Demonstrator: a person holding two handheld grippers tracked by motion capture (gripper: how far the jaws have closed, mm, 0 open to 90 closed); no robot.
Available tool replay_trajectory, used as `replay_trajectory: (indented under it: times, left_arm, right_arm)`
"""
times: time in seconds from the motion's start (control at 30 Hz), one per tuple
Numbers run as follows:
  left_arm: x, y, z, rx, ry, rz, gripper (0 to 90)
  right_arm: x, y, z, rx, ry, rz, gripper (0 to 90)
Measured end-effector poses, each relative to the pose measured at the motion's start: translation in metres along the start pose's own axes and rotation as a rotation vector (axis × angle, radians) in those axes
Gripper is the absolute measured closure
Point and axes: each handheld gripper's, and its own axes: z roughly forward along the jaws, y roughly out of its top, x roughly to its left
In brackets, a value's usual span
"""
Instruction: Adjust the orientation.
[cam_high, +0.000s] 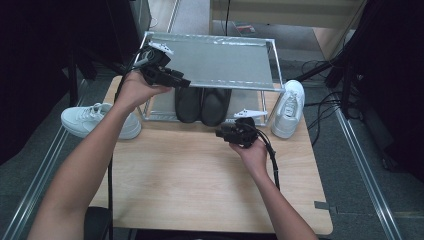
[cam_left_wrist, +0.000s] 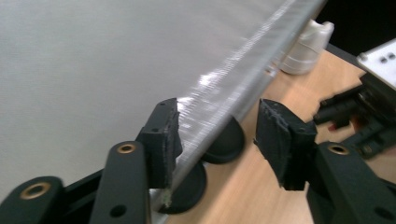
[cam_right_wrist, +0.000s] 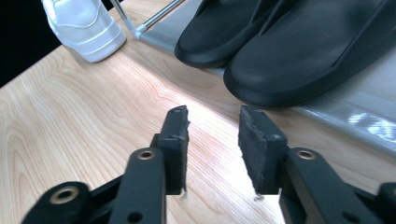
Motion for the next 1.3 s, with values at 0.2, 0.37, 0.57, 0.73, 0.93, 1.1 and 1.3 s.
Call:
replay_trajectory:
  times: [0.2, 0.37, 0.57, 0.73, 0.93, 1.1, 1.3]
  left_arm:
    - [-0.019, -0.008, -0.008, -0.017, -0.044, 0.032, 38.9]
    - [-0.031, -0.019, -0.006, -0.012, -0.075, 0.030, 37.6]
    - [-0.037, -0.039, -0.001, -0.021, -0.083, 0.019, 37.5]
    - [-0.043, -0.063, 0.004, -0.020, -0.086, -0.005, 37.6]
    - [-0.050, -0.088, 0.007, -0.014, -0.075, -0.024, 37.5]
    - [-0.057, -0.110, 0.007, -0.020, -0.081, -0.044, 37.3]
    - [-0.060, -0.130, 0.007, 0.003, -0.076, -0.064, 37.3]
  right_arm:
    - [0.009, -0.002, -0.014, -0.006, 0.020, -0.035, 57.6]
    - [0.014, -0.010, -0.023, -0.037, 0.038, -0.068, 54.3]
    - [0.011, -0.018, -0.030, -0.042, 0.064, -0.073, 49.2]
    - [0.011, -0.024, -0.034, -0.023, 0.069, -0.083, 47.5]
    - [0.012, -0.026, -0.044, -0.033, 0.079, -0.080, 47.3]
    - [0.011, -0.032, -0.054, -0.043, 0.086, -0.098, 46.9]
    - [0.009, -0.037, -0.055, -0.014, 0.094, -0.117, 46.8]
